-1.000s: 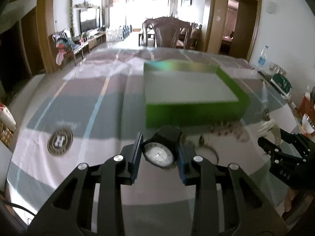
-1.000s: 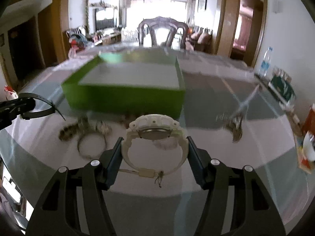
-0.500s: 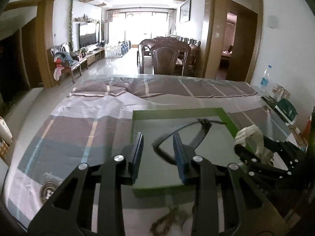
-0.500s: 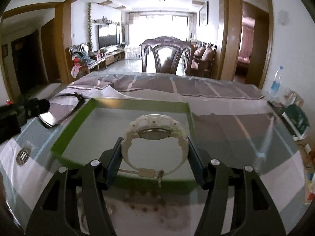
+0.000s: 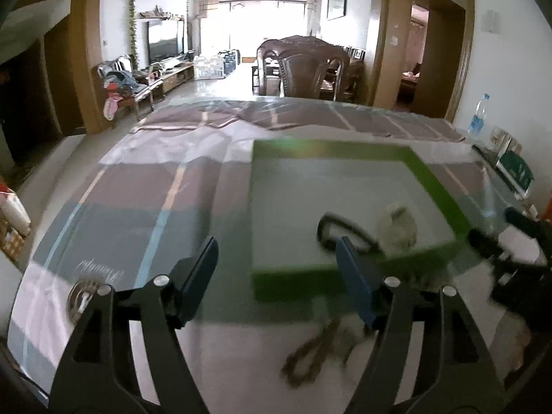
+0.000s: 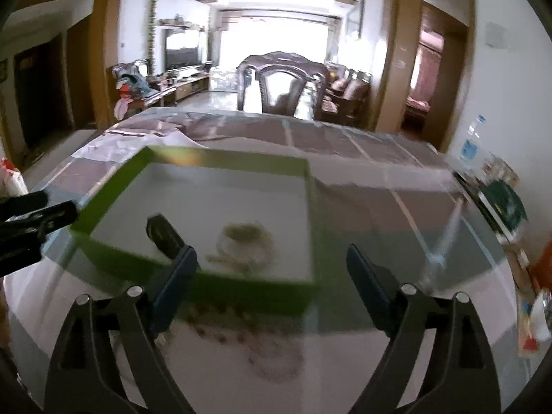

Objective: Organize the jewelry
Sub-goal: 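Carry both watches into the green box and open both tools to release them, then withdraw both open tools from the box back toward the remaining bracelets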

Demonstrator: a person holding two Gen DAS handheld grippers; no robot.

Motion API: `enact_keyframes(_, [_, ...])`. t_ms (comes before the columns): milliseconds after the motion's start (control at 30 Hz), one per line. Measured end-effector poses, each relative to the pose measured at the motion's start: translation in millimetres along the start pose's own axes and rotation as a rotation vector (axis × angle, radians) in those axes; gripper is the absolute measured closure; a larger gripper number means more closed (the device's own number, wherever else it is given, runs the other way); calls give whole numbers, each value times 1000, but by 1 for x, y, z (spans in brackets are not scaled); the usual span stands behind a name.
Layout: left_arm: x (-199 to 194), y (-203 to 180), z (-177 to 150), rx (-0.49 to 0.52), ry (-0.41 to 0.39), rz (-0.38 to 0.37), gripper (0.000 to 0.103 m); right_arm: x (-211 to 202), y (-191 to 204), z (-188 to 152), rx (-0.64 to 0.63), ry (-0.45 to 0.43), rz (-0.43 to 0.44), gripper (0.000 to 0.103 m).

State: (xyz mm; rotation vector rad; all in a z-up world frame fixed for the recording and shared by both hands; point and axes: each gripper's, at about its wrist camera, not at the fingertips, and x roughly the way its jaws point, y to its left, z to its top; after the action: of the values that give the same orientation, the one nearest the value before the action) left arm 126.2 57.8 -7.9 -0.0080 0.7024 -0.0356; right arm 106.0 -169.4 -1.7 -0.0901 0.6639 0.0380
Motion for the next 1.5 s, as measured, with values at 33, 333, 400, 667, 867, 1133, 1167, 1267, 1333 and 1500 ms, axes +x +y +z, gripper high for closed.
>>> enact_keyframes(33, [-2,0,-7,4,2,7,33,-1,-5,-7,12,17,-7,16])
enact_keyframes(333, [13,-5,-62,-13,145,5,32,40,-25,-53,68,164,-56,22])
enact_keyframes(400, [13,-8,-66,-4,150,-2,30,51,-20,-51,59,182,-50,22])
enact_keyframes(667, [19,-11,-73,1,178,2,26,67,13,-62,-33,256,42,22])
enact_keyframes(867, [14,-7,-79,3,175,4,25,33,30,-88,-94,315,190,22])
enact_keyframes(1133, [4,-7,-88,9,179,-10,24,11,-2,-76,-17,196,69,33])
enact_keyframes(1167, [4,-8,-89,13,181,-12,24,17,-6,-72,6,205,57,38])
enact_keyframes(1267, [3,-11,-92,21,187,-20,23,36,-10,-70,-3,245,-30,38])
enact_keyframes(1333, [3,-11,-93,26,190,-21,22,42,-3,-73,-17,269,-37,39])
enact_keyframes(1500, [6,-8,-92,14,202,-14,21,37,-11,-78,-32,261,-19,38])
